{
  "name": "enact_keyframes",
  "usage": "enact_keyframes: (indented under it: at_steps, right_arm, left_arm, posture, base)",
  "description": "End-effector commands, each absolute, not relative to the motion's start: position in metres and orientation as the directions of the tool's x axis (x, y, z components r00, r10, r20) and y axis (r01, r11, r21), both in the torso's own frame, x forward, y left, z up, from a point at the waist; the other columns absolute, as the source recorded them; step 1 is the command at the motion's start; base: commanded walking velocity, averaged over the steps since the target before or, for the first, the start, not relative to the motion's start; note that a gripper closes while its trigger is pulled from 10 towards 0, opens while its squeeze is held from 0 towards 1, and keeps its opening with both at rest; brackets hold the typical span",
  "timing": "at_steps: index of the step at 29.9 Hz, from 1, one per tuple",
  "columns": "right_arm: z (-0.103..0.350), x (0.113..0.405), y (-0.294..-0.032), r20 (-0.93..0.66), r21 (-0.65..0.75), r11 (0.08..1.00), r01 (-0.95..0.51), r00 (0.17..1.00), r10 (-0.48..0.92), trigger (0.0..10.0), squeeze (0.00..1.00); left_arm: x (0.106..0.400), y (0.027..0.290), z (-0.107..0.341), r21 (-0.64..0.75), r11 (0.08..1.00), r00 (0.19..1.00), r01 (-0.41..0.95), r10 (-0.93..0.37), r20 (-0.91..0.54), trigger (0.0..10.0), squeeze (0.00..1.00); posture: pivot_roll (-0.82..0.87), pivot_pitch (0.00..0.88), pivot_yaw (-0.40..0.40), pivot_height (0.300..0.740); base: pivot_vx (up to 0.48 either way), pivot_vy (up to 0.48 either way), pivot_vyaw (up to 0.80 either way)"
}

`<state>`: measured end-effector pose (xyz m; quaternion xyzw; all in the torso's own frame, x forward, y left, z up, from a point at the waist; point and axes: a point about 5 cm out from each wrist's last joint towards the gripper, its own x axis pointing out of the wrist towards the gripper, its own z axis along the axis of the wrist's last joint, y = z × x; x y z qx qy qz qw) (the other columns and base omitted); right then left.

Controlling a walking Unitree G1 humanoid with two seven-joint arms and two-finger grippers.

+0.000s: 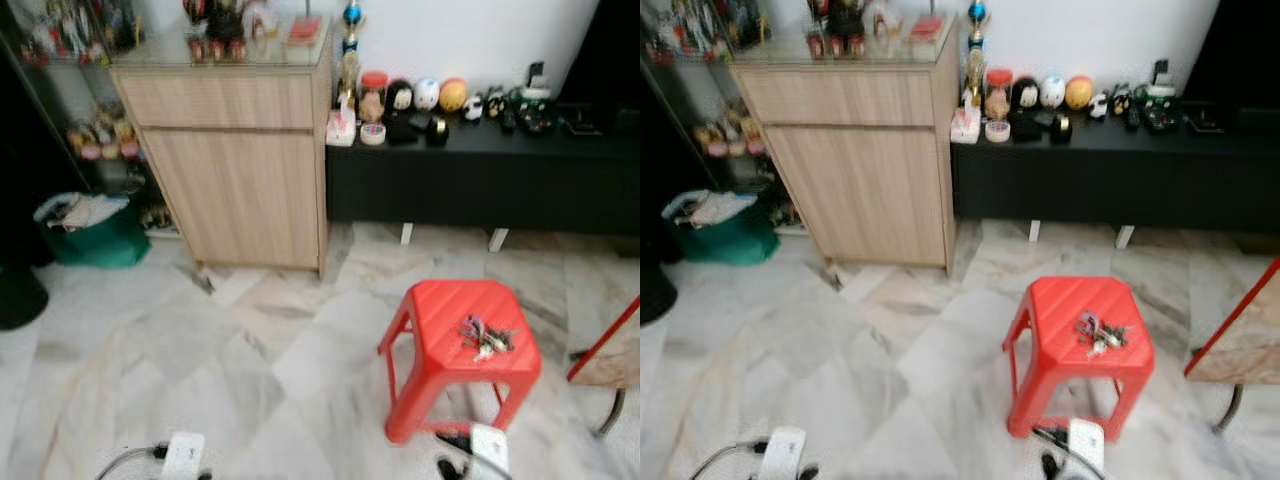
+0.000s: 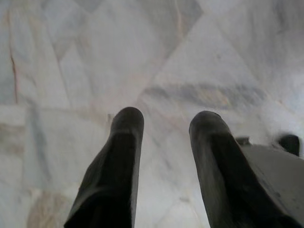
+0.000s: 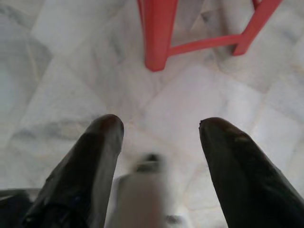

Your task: Hang keys on a hook

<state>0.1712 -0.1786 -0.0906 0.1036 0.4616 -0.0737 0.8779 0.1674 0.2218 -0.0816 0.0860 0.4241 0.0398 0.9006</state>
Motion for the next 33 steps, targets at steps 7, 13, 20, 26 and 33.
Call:
enact_keyframes:
  at_steps: [7, 13, 20, 26, 33]
  right_arm:
    - [-0.0898, 0.1716, -0.1847, -0.824, 0.096, 0.968, 0.232, 0.563, -0.053, 10.0, 0.22]
    - [-0.0897, 0.1719, -0.1843, -0.824, 0.099, 0.967, 0.233, 0.564, -0.051, 10.0, 0.0]
    - [-0.0896, 0.172, -0.1846, -0.824, 0.097, 0.967, 0.235, 0.564, -0.054, 10.0, 0.0]
    - [-0.0894, 0.1724, -0.185, -0.823, 0.095, 0.967, 0.235, 0.565, -0.056, 10.0, 0.0]
    - [-0.0891, 0.1727, -0.1853, -0.82, 0.096, 0.966, 0.241, 0.569, -0.061, 10.0, 0.0]
  left_arm:
    - [0.1688, 0.2205, -0.0814, 0.191, 0.981, 0.637, 0.01, 0.141, -0.758, 10.0, 0.0]
    - [0.1668, 0.2207, -0.0826, 0.181, 0.984, 0.625, 0.002, 0.14, -0.768, 10.0, 0.0]
    - [0.1684, 0.2213, -0.0814, 0.172, 0.985, 0.638, -0.015, 0.142, -0.756, 10.0, 0.0]
    - [0.1693, 0.2211, -0.0812, 0.155, 0.988, 0.636, -0.029, 0.138, -0.759, 10.0, 0.0]
    - [0.1693, 0.2211, -0.0813, 0.155, 0.987, 0.635, -0.031, 0.139, -0.76, 10.0, 0.0]
  posture:
    - [0.04, 0.011, 0.01, 0.74]
    - [0.05, 0.017, 0.01, 0.74]
    - [0.04, 0.02, 0.011, 0.74]
    - [0.04, 0.025, 0.01, 0.74]
    - [0.04, 0.025, 0.01, 0.74]
  base:
    - [0.0, -0.197, 0.0]
    - [0.0, 0.0, 0.0]
    - [0.0, 0.0, 0.0]
    - [0.0, 0.0, 0.0]
    - [0.104, 0.0, 0.0]
